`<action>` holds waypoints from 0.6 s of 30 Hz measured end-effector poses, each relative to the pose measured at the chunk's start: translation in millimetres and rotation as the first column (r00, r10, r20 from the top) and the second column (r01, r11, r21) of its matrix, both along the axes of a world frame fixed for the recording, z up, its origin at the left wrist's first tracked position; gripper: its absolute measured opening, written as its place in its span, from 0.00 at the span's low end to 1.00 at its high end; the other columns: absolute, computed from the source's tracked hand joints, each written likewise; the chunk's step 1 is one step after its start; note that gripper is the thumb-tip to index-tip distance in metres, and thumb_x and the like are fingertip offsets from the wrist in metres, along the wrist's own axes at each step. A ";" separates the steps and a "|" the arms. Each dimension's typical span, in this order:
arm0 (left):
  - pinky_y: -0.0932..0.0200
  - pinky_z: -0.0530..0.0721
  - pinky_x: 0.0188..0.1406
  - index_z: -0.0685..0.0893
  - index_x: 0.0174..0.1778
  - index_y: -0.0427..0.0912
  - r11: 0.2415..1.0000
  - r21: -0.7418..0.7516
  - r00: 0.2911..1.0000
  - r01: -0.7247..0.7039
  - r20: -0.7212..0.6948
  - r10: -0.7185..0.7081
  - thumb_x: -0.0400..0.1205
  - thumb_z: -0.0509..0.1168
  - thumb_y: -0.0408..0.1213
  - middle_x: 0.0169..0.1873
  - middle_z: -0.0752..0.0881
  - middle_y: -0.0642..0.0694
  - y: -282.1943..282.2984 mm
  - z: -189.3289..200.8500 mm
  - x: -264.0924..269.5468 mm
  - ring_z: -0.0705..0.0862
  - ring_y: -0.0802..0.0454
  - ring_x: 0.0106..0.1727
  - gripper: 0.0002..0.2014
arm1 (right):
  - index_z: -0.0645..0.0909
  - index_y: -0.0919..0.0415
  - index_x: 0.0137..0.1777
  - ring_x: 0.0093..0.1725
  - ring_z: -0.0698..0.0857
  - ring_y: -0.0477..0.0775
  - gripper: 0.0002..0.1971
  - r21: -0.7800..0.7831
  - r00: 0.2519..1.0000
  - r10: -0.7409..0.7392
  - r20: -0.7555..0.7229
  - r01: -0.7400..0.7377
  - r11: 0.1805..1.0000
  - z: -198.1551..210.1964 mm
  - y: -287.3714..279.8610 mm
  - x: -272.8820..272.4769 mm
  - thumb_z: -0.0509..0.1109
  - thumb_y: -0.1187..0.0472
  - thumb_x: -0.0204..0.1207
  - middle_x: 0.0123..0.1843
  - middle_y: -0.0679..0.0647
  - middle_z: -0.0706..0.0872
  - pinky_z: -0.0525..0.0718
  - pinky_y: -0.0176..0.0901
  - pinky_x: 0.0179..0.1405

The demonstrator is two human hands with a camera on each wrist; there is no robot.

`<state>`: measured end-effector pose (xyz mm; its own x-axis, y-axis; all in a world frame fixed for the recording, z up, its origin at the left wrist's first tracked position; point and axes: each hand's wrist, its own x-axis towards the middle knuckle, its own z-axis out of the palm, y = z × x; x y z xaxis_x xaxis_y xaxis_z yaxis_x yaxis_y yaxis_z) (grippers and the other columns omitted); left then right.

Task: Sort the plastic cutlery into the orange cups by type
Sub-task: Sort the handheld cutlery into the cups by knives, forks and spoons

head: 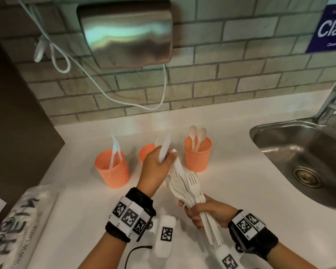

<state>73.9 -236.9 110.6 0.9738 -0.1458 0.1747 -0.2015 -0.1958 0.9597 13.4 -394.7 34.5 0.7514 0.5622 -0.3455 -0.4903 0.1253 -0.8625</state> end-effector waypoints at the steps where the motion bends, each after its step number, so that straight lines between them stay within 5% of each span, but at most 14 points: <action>1: 0.75 0.77 0.32 0.81 0.38 0.47 1.000 -0.011 1.000 -0.009 -0.012 0.009 0.81 0.64 0.35 0.32 0.82 0.49 -0.7 -0.3 1.5 0.80 0.62 0.32 0.06 | 0.77 0.60 0.51 0.20 0.74 0.46 0.16 0.002 1.000 0.001 0.002 -0.001 1.000 -0.2 -0.5 0.6 0.68 0.65 0.60 0.23 0.49 0.74 0.75 0.34 0.20; 8: 0.74 0.74 0.26 0.77 0.32 0.39 0.991 0.024 0.986 0.134 -0.105 -0.131 0.79 0.68 0.33 0.25 0.79 0.50 -7.7 -3.0 -1.4 0.77 0.65 0.23 0.10 | 0.76 0.59 0.51 0.19 0.73 0.45 0.16 0.057 1.000 0.019 0.000 -0.019 0.998 -1.6 -9.4 -1.9 0.68 0.62 0.61 0.24 0.48 0.73 0.73 0.33 0.20; 11: 0.75 0.70 0.20 0.77 0.37 0.43 0.999 -0.044 0.998 0.017 -0.065 -0.020 0.82 0.62 0.35 0.24 0.79 0.50 -6.8 7.4 4.7 0.74 0.67 0.19 0.08 | 0.76 0.59 0.50 0.19 0.74 0.44 0.16 0.064 1.000 0.017 -0.002 -0.017 0.998 -1.1 -13.2 -2.0 0.68 0.62 0.61 0.23 0.48 0.74 0.73 0.33 0.20; 14: 0.75 0.68 0.16 0.75 0.43 0.40 0.984 -0.156 0.995 -0.087 -0.068 0.078 0.85 0.58 0.37 0.34 0.87 0.39 -1.6 17.7 14.4 0.75 0.62 0.20 0.07 | 0.75 0.59 0.51 0.19 0.74 0.45 0.16 0.057 1.000 0.003 -0.007 -0.002 0.998 -1.1 -13.8 -2.6 0.68 0.62 0.61 0.23 0.48 0.74 0.73 0.32 0.19; 18: 0.72 0.69 0.13 0.70 0.40 0.44 0.883 -0.339 0.946 -0.323 -0.148 0.289 0.86 0.55 0.37 0.31 0.85 0.44 10.7 18.4 24.7 0.76 0.64 0.16 0.08 | 0.76 0.59 0.51 0.19 0.74 0.44 0.16 0.063 1.000 0.008 -0.004 -0.008 0.998 -2.4 -11.0 -4.7 0.68 0.61 0.61 0.23 0.48 0.74 0.73 0.32 0.19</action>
